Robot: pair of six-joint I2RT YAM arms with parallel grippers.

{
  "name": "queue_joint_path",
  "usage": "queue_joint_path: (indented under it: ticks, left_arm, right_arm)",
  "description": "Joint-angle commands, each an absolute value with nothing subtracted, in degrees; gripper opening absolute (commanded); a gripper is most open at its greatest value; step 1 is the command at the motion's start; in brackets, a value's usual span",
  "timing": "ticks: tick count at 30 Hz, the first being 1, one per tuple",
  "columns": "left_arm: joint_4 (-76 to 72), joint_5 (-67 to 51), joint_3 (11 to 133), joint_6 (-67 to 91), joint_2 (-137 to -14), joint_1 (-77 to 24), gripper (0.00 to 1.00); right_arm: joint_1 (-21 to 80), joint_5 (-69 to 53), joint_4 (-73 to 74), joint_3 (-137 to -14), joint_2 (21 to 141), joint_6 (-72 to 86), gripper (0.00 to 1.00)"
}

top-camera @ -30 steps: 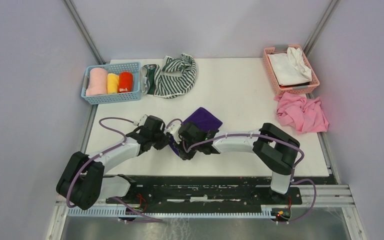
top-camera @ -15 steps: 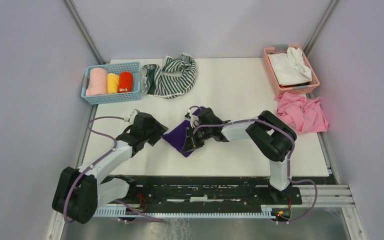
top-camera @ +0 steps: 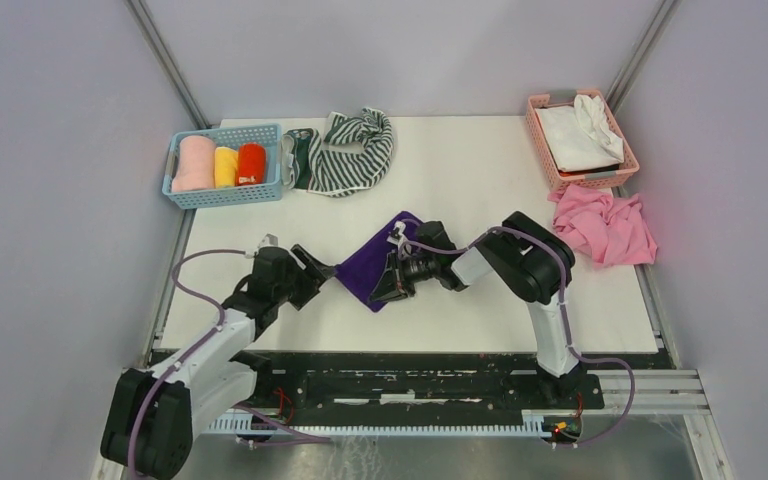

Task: Roll the towels
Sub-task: Roll the towel at the center of the board.

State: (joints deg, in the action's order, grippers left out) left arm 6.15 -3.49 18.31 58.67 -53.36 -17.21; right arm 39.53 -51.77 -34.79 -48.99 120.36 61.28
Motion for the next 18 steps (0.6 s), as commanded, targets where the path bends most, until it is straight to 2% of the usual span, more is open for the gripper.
queue_joint_path:
  ticks: [1, 5, 8, 18]
  left_arm:
    - [-1.59, -7.49, 17.76, 55.46, -55.6, -16.95, 0.72]
    - [-4.15, -9.01, 17.91, 55.38, -59.85, -16.97, 0.58]
    - [-6.01, -9.68, 17.69, 55.49, -61.57, -16.96, 0.53]
    - [-11.5, -9.63, 21.54, 54.32, -70.36, -16.96, 0.56]
  right_arm:
    - [38.0, -52.02, -41.77, -48.13, 122.9, 65.53, 0.01]
    - [37.39, -52.08, -42.81, -47.67, 123.92, 66.83, 0.01]
    - [37.2, -52.41, -43.93, -47.54, 124.47, 67.67, 0.01]
    - [37.12, -52.92, -43.56, -47.55, 124.72, 67.23, 0.02]
